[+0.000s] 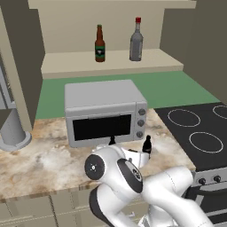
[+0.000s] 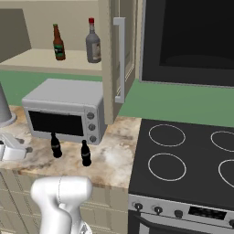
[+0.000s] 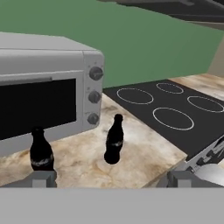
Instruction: Sort all alcoholic drinks to one cabinet, and non-alcoholic drinks to the other.
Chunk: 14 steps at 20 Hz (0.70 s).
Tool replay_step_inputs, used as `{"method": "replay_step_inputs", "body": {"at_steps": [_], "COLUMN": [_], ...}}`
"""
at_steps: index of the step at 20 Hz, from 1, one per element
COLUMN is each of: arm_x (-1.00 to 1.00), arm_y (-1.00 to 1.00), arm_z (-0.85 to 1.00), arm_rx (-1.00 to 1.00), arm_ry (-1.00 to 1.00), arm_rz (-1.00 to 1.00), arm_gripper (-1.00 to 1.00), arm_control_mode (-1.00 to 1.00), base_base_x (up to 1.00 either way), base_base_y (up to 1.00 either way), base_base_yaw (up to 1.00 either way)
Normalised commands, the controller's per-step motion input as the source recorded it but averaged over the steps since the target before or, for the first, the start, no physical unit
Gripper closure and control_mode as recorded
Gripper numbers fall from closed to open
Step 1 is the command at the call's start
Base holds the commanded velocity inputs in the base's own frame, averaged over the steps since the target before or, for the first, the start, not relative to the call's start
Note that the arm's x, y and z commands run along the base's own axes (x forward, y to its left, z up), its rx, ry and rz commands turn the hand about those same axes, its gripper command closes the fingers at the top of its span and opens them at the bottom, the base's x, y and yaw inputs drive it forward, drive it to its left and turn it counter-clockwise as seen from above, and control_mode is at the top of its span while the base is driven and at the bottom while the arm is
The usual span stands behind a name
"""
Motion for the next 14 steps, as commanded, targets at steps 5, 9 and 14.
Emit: {"method": "replay_step_inputs", "body": {"at_steps": [5,9,14], "arm_x": [0.22,0.22,0.22], "arm_y": [0.0,0.0,0.0], "arm_z": [-0.17,-0.12,-0.12], "arm_rx": [0.0,0.0,0.0], "arm_ry": [0.0,0.0,0.0], "arm_rz": [0.0,0.0,-0.01], "arm_gripper": [-1.0,-1.0,-1.0], "arm_control_mode": [-1.0,-1.0,-1.0], "base_base_x": [0.0,0.0,0.0], "base_base_y": [0.0,0.0,0.0], "base_base_yaw": [0.0,0.0,0.0]}}
